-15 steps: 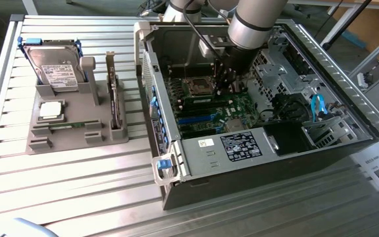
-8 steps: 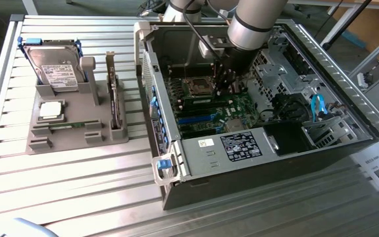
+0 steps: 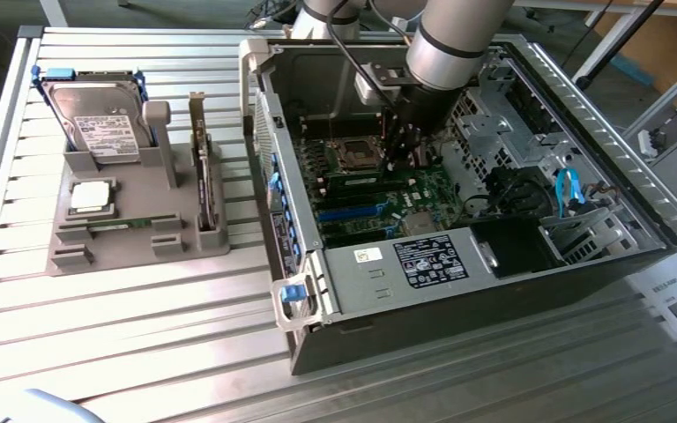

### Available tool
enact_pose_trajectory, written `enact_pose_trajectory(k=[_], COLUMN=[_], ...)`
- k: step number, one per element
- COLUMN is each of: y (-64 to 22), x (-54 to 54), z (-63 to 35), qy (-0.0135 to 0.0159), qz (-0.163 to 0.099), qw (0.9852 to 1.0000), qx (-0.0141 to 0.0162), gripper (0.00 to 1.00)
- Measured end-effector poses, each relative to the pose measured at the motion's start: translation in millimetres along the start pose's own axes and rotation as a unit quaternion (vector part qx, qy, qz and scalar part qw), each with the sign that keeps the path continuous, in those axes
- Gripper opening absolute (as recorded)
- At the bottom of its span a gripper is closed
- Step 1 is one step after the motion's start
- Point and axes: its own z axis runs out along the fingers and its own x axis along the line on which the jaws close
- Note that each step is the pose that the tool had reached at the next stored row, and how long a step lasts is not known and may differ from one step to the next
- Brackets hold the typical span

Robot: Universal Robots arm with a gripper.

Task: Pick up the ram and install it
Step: 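Insert the ram into the slot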

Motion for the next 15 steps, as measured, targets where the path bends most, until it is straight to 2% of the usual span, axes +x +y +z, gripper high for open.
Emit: enact_pose_trajectory(k=[15], y=[0.0], x=[0.0], z=[0.0], qy=[0.0002], qz=[-0.006], qw=[1.0], qx=[-0.0001], gripper=[0.12])
